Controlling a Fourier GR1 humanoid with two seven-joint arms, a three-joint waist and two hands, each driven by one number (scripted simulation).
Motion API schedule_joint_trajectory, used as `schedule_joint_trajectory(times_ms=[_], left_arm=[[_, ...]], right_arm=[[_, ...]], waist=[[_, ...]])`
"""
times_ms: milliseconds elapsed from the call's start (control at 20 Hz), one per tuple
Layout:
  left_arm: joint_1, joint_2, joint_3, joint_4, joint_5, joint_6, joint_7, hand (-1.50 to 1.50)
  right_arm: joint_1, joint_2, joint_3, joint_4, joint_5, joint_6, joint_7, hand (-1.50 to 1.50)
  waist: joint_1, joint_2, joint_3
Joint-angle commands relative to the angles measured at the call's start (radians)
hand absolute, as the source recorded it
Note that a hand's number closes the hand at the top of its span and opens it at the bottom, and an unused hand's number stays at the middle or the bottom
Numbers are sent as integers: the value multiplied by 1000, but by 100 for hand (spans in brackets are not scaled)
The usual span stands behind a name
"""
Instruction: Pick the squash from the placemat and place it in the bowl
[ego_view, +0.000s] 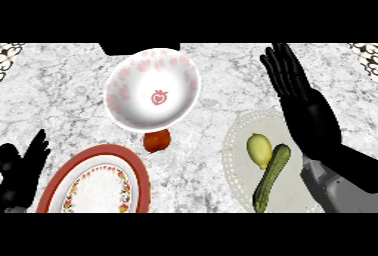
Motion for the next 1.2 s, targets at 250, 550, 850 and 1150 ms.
schedule_joint_trajectory(times_ms=[250,550,850,1150], left_arm=[[-118,10,21,-128,36,-110,-68,0],[-177,-3,-14,-133,73,-214,-55,0],[-237,-14,-24,-138,93,-258,-13,0],[-230,-9,-12,-103,100,-292,-38,0]], right_arm=[[346,101,-221,150,56,-475,151,150],[474,145,-60,170,451,-810,134,-150],[608,195,63,110,814,-990,269,-150],[728,230,-6,118,1000,-835,512,-150]], waist=[[-117,-9,-18],[-39,-5,-24],[2,-2,-26],[6,10,-34]])
